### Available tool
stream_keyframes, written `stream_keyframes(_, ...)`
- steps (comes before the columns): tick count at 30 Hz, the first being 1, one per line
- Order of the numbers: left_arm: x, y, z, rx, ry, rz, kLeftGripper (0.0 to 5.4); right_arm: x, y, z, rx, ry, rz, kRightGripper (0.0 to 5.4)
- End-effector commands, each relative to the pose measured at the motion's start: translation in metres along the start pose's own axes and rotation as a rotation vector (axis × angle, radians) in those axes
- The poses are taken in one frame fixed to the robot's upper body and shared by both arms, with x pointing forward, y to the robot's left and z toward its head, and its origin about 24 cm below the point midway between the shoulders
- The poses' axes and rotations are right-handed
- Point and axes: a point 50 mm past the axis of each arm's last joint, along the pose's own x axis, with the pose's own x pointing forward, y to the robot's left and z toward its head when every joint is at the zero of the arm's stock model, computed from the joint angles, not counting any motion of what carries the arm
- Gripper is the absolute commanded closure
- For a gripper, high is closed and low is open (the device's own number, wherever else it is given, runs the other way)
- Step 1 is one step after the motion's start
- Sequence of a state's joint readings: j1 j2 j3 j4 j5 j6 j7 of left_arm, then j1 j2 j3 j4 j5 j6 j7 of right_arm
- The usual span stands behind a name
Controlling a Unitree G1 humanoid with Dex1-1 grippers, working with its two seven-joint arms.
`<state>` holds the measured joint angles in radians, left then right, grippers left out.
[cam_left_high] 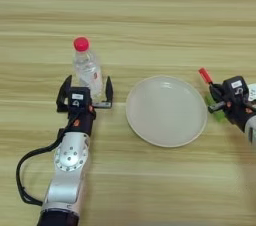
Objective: Move the objects on the table
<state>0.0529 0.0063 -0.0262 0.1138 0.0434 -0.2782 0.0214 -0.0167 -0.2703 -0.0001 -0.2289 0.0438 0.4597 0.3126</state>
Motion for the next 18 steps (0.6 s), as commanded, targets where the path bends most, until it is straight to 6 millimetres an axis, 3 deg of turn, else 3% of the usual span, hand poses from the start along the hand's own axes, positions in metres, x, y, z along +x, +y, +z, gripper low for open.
stream_keyframes(1, 0.001, -0.001, 0.0, 0.009, 0.011, -0.002, 0.0, -0.003, -0.002, -0.009, -0.004, 0.03, -0.006, 4.92)
stream_keyframes(18, 0.001, -0.001, 0.0, 0.011, 0.01, -0.002, 0.0, -0.002, -0.01, -0.026, 0.009, 0.073, -0.036, 4.92)
